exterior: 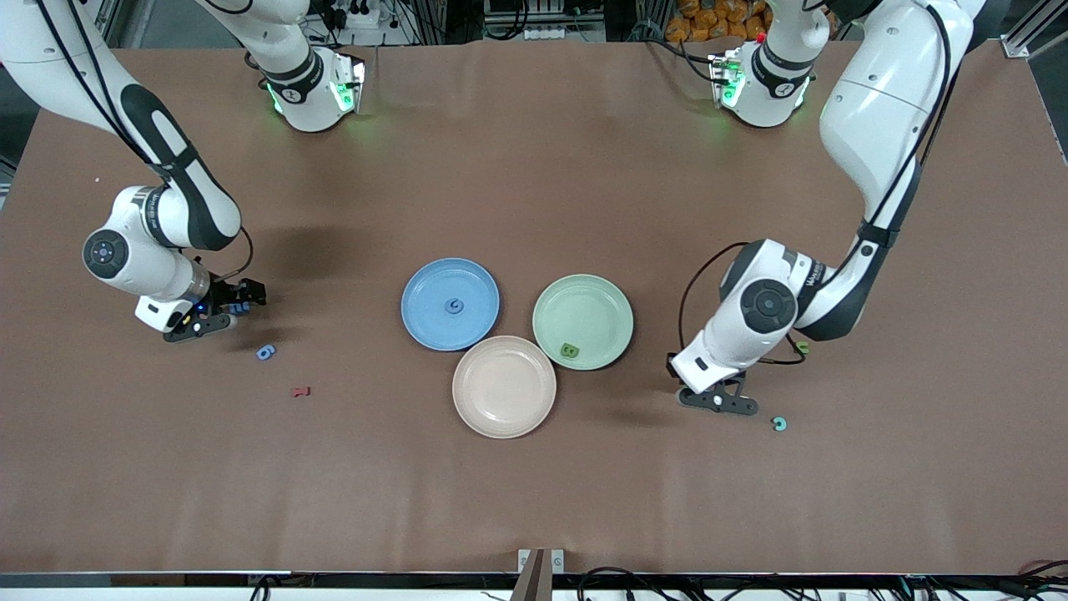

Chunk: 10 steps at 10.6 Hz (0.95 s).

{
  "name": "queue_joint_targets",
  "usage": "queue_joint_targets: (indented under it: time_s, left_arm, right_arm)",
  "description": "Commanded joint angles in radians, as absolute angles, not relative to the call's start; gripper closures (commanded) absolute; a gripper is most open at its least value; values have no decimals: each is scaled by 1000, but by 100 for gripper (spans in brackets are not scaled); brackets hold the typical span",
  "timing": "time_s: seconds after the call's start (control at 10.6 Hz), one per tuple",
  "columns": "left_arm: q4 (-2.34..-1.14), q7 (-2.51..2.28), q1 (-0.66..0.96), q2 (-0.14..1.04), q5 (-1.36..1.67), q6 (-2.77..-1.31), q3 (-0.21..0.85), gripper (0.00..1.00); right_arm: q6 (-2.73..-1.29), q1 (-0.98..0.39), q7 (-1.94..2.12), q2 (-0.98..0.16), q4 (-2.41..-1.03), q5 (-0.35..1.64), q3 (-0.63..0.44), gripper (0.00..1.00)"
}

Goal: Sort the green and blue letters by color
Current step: 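Carry the green Z onto the green plate and open the left gripper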

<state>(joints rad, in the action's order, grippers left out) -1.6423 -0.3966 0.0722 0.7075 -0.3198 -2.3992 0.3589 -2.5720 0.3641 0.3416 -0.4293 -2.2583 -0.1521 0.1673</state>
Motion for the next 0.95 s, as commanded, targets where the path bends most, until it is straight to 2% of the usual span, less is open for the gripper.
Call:
queue_joint_targets:
  time_s: [0.0, 0.19, 0.28, 0.57, 0.66, 0.76, 0.85]
  left_arm:
    - [-1657, -576, 78, 678, -311, -2398, 445, 100]
    - [-1649, -728, 138, 681, -310, -2399, 460, 100]
    - [-1628, -812, 185, 692, -311, -2398, 459, 100]
    - [-1621, -897, 253, 706, -313, -2399, 454, 90]
    - [-1623, -923, 265, 704, -316, -2398, 454, 71]
    - [-1626, -943, 270, 698, -322, -2396, 453, 1]
    - [-1629, -954, 264, 695, -322, -2388, 451, 0]
  right_arm:
    - [-2565, 390, 360, -416, -2275, -170, 181, 0]
    - [-2566, 409, 431, -417, -2273, -170, 181, 99]
    - [-2566, 411, 446, -417, -2273, -170, 181, 100]
    - [-2566, 407, 445, -417, -2270, -170, 181, 100]
    - [-2566, 403, 442, -417, -2269, -169, 183, 100]
    - [-2563, 399, 436, -417, -2260, -169, 184, 100]
    - [-2562, 396, 433, -417, -2238, -167, 190, 100]
